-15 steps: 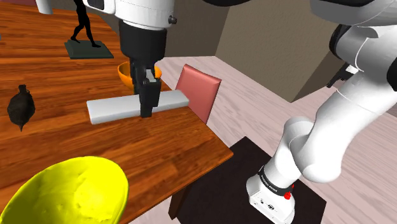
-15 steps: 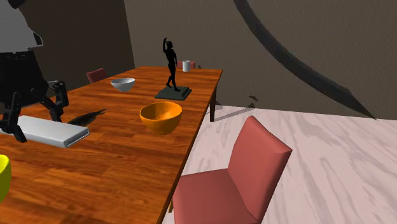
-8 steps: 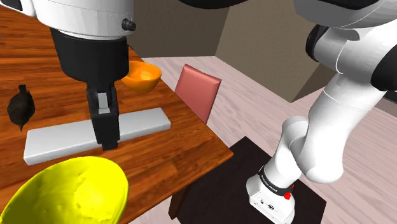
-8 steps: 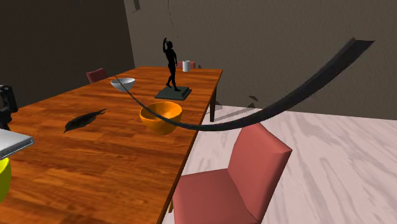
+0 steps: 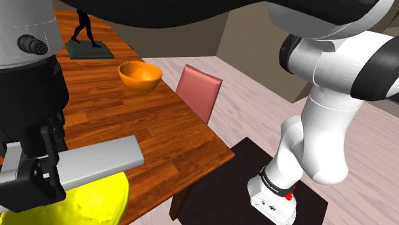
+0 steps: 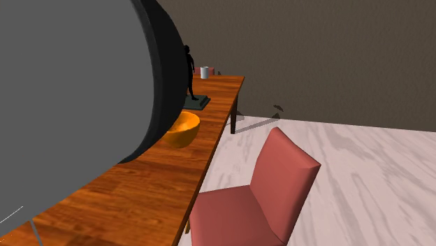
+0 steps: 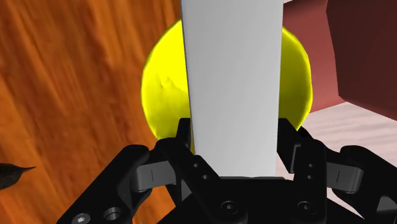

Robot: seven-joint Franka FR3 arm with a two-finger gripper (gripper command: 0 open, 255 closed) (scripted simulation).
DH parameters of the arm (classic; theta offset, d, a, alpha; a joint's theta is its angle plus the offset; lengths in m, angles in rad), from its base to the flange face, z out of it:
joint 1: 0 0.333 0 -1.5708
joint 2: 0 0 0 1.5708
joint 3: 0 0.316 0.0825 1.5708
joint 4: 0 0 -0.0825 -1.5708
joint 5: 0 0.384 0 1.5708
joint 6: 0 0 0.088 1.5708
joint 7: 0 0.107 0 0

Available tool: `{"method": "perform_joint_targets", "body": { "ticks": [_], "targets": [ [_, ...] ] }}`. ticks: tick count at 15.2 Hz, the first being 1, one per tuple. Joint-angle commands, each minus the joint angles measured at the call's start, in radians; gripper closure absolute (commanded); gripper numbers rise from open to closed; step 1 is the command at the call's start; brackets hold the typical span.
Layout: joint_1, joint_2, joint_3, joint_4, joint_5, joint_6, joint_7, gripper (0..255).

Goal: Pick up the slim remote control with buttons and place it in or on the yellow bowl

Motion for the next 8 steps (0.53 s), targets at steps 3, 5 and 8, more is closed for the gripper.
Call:
{"method": "perform_joint_targets", "body": {
  "ticks": [3,5,8],
  "targets": [
    [-0.002,-0.002,0.0,-0.054,0.001,0.053,0.005,255],
    [-0.006,-0.008,-0.001,-0.089,0.003,0.082,0.005,255],
    [-0.011,-0.013,-0.002,-0.137,0.004,0.125,0.004,255]
  ]
}}
